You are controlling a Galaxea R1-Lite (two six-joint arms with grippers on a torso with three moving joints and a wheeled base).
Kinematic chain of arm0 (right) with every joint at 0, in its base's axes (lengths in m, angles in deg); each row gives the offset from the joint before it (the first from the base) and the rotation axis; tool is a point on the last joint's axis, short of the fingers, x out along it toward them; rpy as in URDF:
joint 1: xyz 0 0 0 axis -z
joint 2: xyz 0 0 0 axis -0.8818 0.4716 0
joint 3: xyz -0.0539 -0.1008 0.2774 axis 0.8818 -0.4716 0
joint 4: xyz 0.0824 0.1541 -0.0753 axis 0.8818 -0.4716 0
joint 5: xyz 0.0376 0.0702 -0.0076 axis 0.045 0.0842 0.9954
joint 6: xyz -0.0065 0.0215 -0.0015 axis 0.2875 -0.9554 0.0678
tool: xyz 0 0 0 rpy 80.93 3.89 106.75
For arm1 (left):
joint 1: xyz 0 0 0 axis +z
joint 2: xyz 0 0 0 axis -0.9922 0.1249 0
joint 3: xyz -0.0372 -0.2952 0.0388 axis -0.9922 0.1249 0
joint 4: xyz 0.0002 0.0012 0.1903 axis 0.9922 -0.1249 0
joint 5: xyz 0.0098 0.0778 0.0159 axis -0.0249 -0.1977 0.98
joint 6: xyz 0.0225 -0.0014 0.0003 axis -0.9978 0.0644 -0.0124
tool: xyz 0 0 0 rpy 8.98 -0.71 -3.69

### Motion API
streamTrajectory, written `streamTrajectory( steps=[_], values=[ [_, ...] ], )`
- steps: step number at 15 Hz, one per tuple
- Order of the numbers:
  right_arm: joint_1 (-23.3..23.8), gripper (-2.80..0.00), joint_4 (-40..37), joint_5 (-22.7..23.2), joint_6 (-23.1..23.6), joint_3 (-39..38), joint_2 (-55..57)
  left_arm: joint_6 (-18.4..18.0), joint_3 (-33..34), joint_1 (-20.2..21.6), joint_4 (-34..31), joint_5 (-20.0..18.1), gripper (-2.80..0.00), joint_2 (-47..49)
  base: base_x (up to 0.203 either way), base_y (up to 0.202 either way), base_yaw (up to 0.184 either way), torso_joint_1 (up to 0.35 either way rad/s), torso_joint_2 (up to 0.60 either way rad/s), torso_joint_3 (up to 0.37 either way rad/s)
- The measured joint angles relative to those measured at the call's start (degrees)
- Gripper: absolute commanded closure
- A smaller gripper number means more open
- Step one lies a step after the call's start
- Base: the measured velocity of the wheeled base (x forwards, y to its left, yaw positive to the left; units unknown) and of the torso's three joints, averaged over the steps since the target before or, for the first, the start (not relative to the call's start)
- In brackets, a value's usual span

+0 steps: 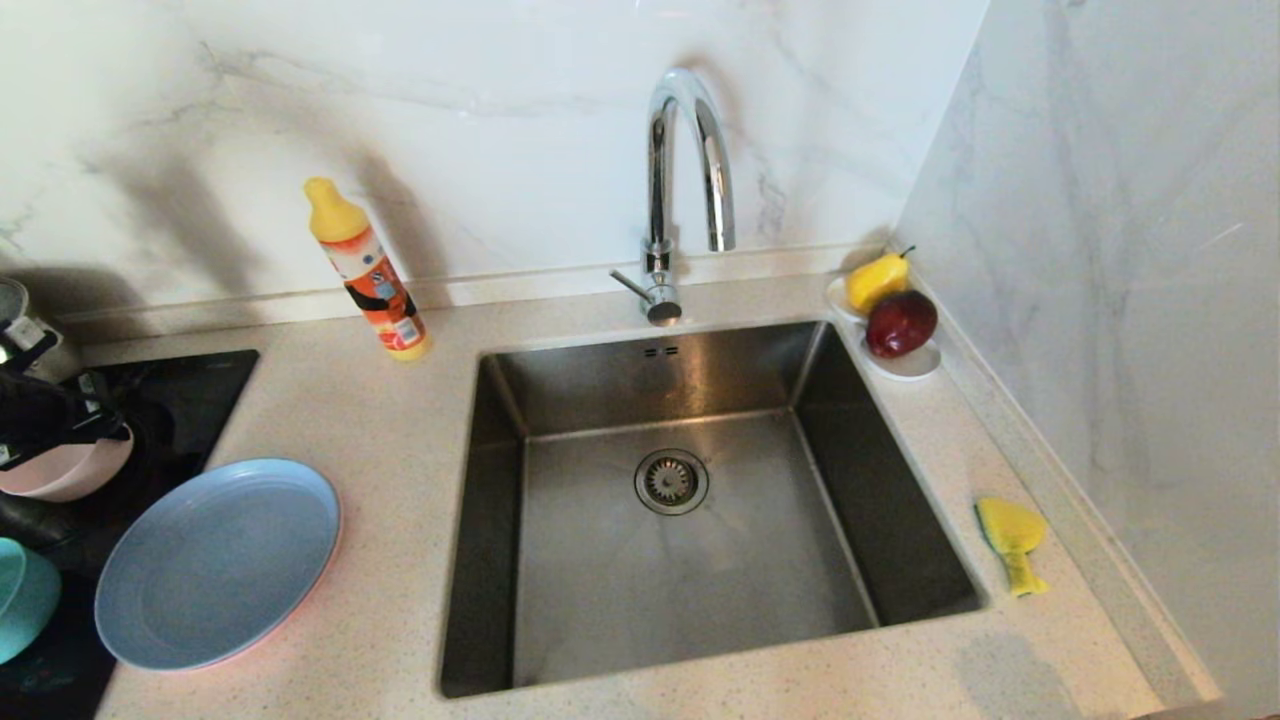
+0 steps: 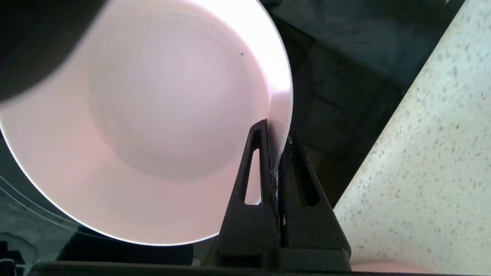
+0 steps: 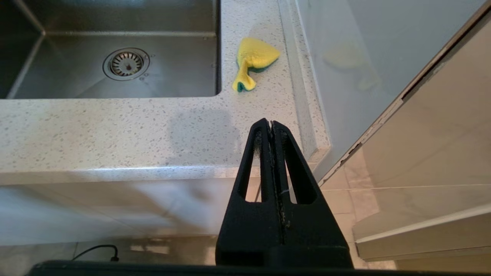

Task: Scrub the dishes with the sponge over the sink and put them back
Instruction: Place the bowl on the plate

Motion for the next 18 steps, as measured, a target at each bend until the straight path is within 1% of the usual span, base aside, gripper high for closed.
streamTrajectory(
  steps=[4,7,10,13,16,18],
  values=[
    [0.03,0.00,0.00,-0.02,0.02,0.00,0.00,0.26,-0.16,-0.80,-0.20,-0.04,0.00,-1.15,0.000,0.000,0.000,0.000,0.00,0.000],
    [0.03,0.00,0.00,0.00,0.02,0.00,0.00,0.55,-0.32,-2.05,-2.27,-0.15,0.00,-3.64,0.000,0.000,0.000,0.000,0.00,0.000],
    [0.00,0.00,0.00,-0.02,0.02,0.00,0.00,1.82,-0.40,-4.27,-7.75,-0.20,0.00,-8.24,0.000,0.000,0.000,0.000,0.00,0.000],
    [0.03,0.00,0.02,-0.02,0.02,0.00,0.00,5.59,-0.34,-6.26,-13.26,-0.23,0.00,-14.94,0.000,0.000,0.000,0.000,0.00,0.000],
    [0.03,0.00,0.00,0.00,0.01,0.00,0.00,6.05,0.62,-9.11,-20.60,-0.45,0.00,-21.41,0.000,0.000,0.000,0.000,0.00,0.000],
    [0.03,0.00,0.02,0.00,0.00,0.00,0.00,5.94,3.65,-11.98,-22.64,-0.29,0.00,-24.74,0.000,0.000,0.000,0.000,0.00,0.000]
  ],
)
